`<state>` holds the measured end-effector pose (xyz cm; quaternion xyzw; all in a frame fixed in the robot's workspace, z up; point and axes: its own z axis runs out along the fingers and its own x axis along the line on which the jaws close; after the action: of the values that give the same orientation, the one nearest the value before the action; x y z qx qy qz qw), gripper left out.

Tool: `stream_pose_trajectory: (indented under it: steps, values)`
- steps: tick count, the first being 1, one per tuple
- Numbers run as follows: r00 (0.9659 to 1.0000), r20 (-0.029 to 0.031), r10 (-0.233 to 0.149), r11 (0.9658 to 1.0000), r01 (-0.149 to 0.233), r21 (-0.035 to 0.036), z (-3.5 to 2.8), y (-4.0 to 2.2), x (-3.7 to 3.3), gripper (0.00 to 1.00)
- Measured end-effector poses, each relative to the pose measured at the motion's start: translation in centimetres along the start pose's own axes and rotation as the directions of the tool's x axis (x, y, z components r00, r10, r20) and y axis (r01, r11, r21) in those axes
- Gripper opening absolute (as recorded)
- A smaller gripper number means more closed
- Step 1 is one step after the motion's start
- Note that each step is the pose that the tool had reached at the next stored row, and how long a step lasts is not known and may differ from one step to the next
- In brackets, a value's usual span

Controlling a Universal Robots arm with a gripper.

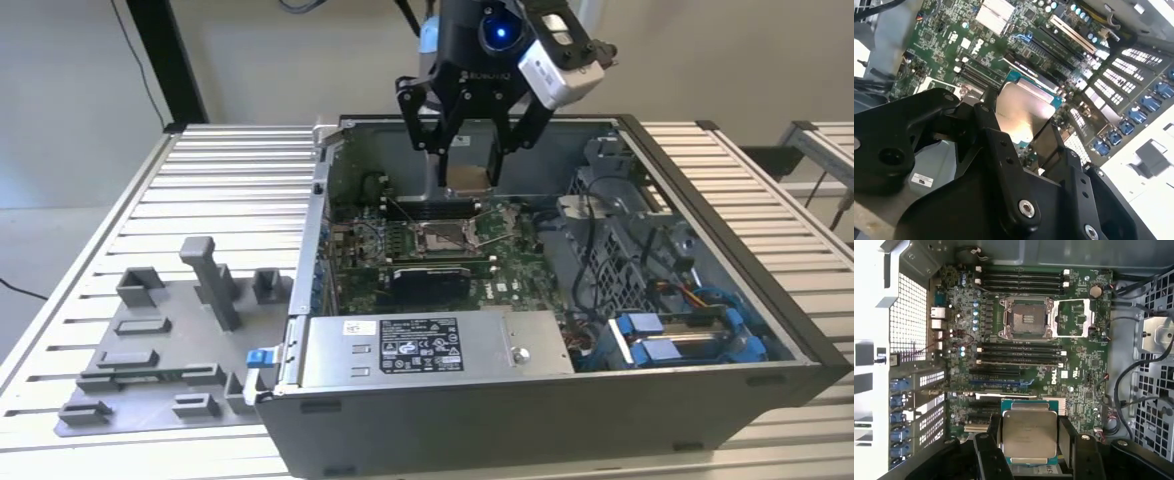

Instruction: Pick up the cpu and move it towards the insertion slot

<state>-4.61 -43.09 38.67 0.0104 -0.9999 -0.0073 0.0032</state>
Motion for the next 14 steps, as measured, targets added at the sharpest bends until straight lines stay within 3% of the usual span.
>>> stream_pose_trajectory:
  steps: [14]
  values:
    - [1.0000,0.0000,0.000,1.0000,0.000,0.0000,0.06,3.33,-0.15,0.00]
